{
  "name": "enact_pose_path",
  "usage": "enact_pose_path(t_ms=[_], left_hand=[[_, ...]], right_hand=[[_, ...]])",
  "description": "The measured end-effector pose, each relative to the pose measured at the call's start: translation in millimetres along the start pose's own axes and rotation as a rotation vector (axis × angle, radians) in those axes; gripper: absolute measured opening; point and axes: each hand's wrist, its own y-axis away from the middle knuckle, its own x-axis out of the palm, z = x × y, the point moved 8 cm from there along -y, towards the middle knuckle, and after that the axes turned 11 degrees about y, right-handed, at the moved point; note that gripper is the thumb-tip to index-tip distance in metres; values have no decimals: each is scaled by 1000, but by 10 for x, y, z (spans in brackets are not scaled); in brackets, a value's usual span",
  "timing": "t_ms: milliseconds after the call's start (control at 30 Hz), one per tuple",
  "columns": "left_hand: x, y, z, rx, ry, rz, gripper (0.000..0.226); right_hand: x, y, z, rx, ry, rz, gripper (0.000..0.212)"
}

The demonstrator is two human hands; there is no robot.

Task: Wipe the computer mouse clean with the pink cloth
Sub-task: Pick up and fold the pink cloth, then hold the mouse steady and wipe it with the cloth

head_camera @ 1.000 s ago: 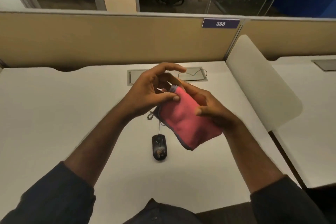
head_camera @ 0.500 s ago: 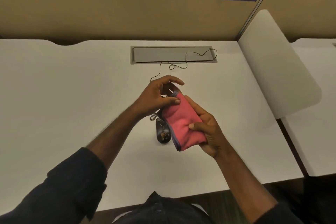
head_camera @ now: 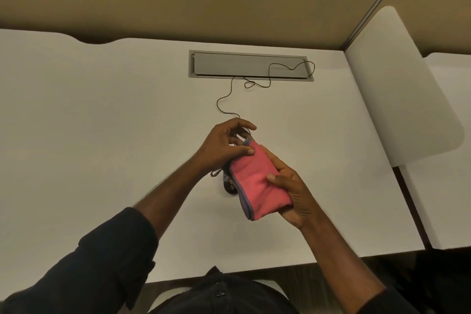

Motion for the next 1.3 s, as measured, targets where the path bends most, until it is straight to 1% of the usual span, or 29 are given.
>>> enact_pose_path(t_ms=[133,200,267,300,367,433,467,533,633,700,767,900,1100,1300], left_hand=[[-33,-1,27,16,-39,17,45],[-80,35,87,4,-59,-18,39],[-173,119,208,-4,-94,-73,33],[-231,180,290,1,-132,-103,33],[-347,319,487,6,-265,-153,42],[-403,441,705,2,-450,-149,56],[-400,485,811,5,-548,-123,65],[-352,550,1015,2,-696,-52,87],[-252,602,1245,-13,-813,40,112],[-186,617,1335,-9,-844,76,124],[-155,619,1389,-16,-826,81,132],[-154,624,1469,-53,-772,54,135],[-114,595,1521,-37,-792,30,131],[-108,591,1545,-30,-807,20,124]], right_hand=[[2,-35,-74,36,-30,1,53],[-49,-47,-80,48,-20,-2,54],[-171,-57,-66,68,28,-56,57],[-251,-62,-58,78,50,-94,58],[-432,-80,-30,82,75,-177,55],[-603,-118,18,64,141,-268,51],[-669,-146,47,53,220,-314,50],[-735,-215,102,29,456,-405,52],[-657,-314,157,-69,800,-496,60],[-528,-376,118,-156,970,-480,64],[-388,-436,29,-236,1079,-427,65],[-150,-542,-210,-321,1202,-294,66],[-53,-584,-466,-357,1268,-261,57],[-45,-640,-628,-292,1294,-245,52]])
